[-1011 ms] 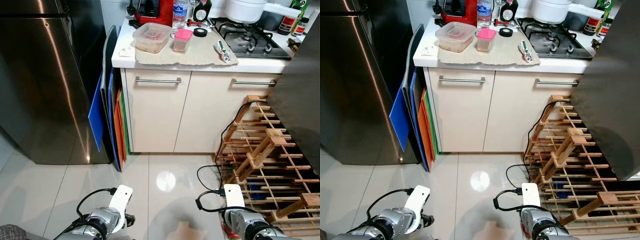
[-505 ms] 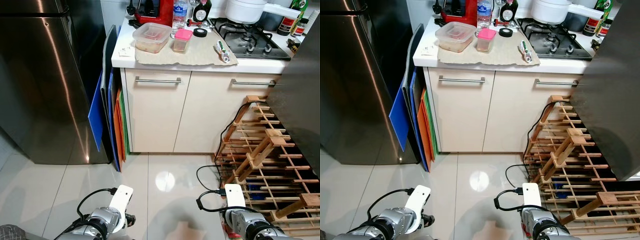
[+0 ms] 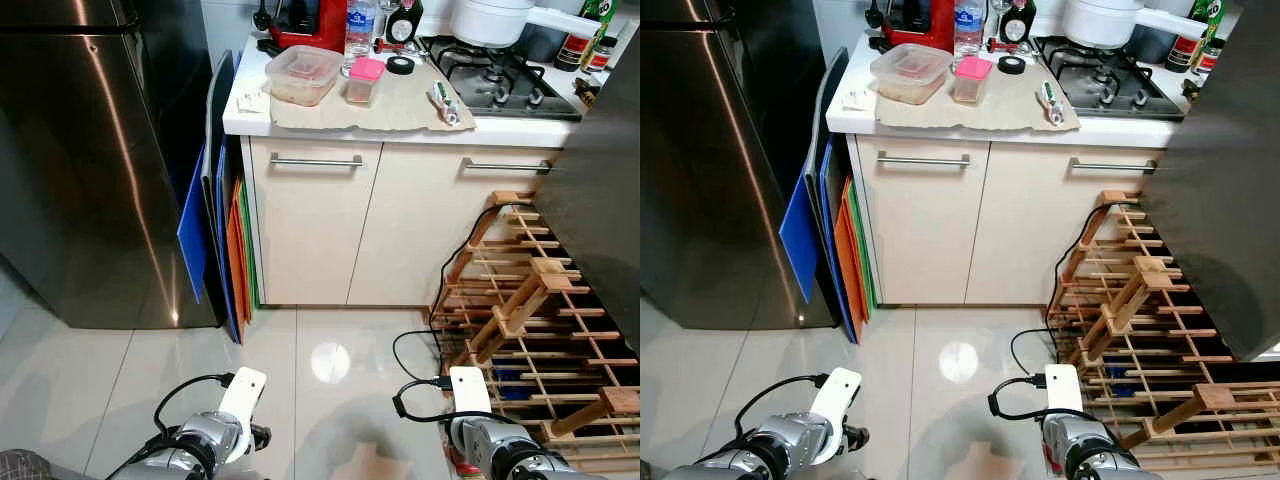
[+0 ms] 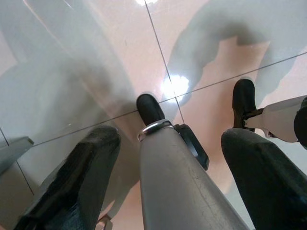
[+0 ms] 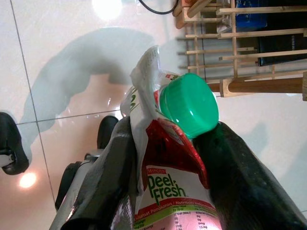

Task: Restocking fridge

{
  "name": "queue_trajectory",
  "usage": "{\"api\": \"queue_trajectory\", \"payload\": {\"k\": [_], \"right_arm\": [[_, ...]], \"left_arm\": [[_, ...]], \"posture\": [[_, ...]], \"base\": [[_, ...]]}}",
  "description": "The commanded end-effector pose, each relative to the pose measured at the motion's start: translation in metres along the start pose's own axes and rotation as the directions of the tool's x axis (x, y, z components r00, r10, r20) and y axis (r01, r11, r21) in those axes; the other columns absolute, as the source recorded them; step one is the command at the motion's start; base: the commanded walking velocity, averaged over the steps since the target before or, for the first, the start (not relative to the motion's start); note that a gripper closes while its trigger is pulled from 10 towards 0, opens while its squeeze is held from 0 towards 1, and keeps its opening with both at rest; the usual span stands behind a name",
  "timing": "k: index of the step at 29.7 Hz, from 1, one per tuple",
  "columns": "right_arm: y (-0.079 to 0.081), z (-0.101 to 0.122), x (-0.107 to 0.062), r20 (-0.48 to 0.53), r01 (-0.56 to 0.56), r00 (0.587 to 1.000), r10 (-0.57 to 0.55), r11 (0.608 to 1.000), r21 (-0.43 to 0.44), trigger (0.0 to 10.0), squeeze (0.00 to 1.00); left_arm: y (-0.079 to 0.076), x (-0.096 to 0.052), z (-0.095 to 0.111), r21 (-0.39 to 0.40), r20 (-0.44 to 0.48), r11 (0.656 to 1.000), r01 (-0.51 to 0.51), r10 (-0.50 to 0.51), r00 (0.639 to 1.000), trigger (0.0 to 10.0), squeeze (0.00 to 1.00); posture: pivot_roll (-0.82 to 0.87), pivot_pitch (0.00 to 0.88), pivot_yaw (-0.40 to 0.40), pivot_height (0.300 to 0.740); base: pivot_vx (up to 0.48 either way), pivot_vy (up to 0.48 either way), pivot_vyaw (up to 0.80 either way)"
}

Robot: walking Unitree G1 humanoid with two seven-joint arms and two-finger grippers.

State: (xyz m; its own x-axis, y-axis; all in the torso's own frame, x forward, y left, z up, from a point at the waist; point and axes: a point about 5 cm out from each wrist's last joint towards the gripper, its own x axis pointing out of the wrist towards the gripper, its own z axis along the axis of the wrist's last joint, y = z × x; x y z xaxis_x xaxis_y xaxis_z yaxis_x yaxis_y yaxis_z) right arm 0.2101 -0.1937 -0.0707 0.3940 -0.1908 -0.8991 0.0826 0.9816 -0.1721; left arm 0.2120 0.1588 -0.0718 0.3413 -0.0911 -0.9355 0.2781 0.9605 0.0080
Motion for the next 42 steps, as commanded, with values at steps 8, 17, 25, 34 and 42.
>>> {"api": "queue_trajectory", "payload": {"k": [8,17,25,34,42], "right_arm": [[-0.001,0.0072,-0.0006,0.023,0.004,1.0,-0.004,1.0,0.017,10.0,0.0],[-0.0009,0.0065,-0.0006,0.022,0.001,1.0,-0.002,1.0,0.013,10.0,0.0],[-0.0012,0.0054,-0.0004,0.021,0.001,1.0,-0.001,1.0,0.014,10.0,0.0],[-0.0012,0.0051,-0.0004,0.019,0.0,1.0,0.0,1.0,0.016,10.0,0.0],[-0.0013,0.0057,-0.0004,0.021,0.001,1.0,-0.001,1.0,0.013,10.0,0.0]], "left_arm": [[0.0009,-0.0005,0.0028,0.002,0.008,1.0,-0.002,0.002,1.0,10.0,0.0],[0.001,-0.0004,0.002,0.004,0.007,1.0,-0.001,0.001,1.0,10.0,0.0],[0.0004,-0.0002,0.001,0.003,0.005,1.0,0.001,-0.001,1.0,10.0,0.0],[0.0002,-0.0001,0.0008,0.001,0.004,1.0,0.002,-0.002,1.0,10.0,0.0],[0.0002,-0.0002,0.0014,0.004,0.006,1.0,0.002,-0.002,1.0,10.0,0.0]], "posture": [[0.11,0.0,-0.052,0.74],[0.11,0.0,-0.051,0.74],[0.11,0.0,-0.049,0.74],[0.11,0.0,-0.051,0.74],[0.11,0.0,-0.054,0.74]], "base": [[0.0,0.0,0.0],[0.0,0.0,0.0],[0.0,0.0,0.0],[0.0,0.0,0.0],[0.0,0.0,0.0]]}}
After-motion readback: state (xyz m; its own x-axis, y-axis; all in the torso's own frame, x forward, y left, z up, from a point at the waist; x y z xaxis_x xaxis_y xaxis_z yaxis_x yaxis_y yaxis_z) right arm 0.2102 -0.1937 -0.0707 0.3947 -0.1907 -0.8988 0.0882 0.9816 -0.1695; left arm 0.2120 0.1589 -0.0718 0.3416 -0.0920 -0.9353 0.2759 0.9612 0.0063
